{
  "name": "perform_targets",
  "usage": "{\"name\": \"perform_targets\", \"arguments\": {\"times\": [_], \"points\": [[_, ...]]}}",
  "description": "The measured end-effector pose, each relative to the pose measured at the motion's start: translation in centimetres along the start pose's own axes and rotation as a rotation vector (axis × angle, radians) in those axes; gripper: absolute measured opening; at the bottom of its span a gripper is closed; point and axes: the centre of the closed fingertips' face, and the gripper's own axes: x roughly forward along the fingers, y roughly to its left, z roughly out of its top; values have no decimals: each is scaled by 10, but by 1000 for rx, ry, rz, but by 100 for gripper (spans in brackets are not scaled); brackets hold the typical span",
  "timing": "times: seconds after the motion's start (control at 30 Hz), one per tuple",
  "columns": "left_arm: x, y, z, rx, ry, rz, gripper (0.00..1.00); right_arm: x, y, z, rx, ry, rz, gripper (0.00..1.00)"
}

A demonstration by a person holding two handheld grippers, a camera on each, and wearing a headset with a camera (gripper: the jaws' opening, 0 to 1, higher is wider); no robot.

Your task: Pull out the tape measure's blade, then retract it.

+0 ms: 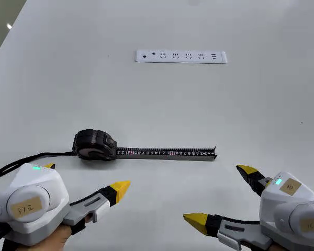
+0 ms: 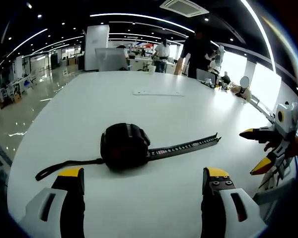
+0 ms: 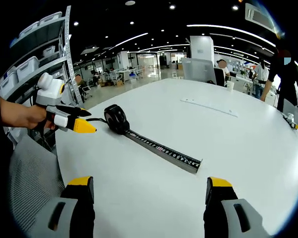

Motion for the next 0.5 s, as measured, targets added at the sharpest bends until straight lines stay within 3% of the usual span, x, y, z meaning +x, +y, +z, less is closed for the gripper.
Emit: {"name": "perform_targets", "arguments": {"times": [0.5], "points": [[17,9,8,9,10,11,93,11,-29,-4,-115,29,31,79]]}}
